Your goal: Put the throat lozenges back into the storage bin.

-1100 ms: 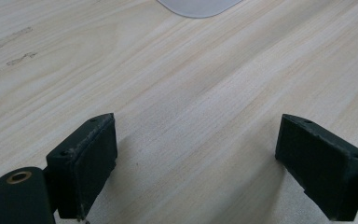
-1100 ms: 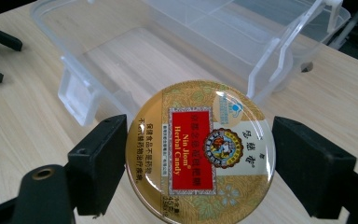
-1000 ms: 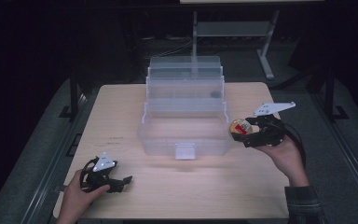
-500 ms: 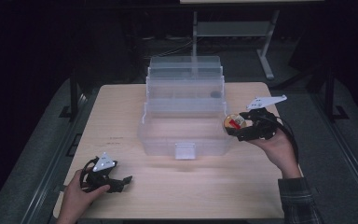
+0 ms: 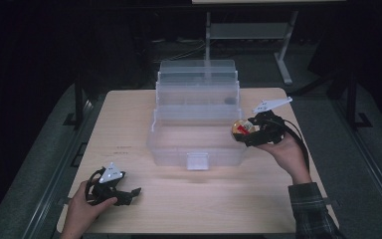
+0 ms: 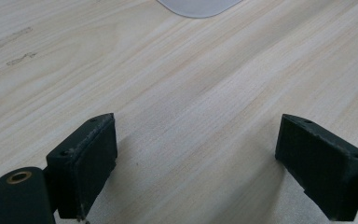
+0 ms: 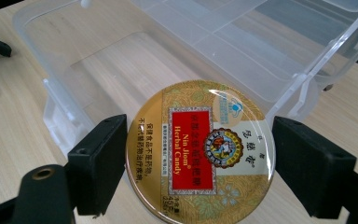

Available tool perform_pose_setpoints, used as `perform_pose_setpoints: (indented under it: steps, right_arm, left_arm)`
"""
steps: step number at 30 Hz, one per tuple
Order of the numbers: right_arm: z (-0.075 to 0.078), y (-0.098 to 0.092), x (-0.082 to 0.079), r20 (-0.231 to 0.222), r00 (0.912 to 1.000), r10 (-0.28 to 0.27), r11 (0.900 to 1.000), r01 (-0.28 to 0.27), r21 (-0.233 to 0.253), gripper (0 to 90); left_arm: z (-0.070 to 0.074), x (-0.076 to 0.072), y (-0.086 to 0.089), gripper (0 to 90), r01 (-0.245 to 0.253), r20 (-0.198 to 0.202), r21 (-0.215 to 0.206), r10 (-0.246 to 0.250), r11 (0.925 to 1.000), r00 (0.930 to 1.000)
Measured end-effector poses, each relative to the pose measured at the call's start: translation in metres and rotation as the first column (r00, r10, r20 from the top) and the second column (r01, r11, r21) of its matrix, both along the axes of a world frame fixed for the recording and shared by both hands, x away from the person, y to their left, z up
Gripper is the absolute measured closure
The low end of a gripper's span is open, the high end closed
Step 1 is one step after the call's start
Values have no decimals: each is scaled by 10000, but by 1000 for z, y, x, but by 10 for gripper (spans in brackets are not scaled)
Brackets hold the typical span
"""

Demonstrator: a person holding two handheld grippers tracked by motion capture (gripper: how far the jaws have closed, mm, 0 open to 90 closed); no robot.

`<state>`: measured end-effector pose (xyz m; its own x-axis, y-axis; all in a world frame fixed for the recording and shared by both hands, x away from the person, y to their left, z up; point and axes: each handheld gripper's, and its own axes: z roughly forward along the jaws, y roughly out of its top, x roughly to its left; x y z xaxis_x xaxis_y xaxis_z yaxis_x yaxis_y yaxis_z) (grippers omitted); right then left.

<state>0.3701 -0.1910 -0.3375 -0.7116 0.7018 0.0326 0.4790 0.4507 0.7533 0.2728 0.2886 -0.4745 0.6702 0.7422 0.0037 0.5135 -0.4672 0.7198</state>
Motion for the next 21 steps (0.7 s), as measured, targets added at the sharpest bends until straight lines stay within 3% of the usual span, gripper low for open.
perform_pose_setpoints:
  steps: [21]
  right_arm:
    - [-19, 20, 13, -443, 9989, 161, 9989, -180, -429, 200]
  left_arm:
    - [0, 0, 0, 117, -1, 3, 1, 1, 10000, 10000]
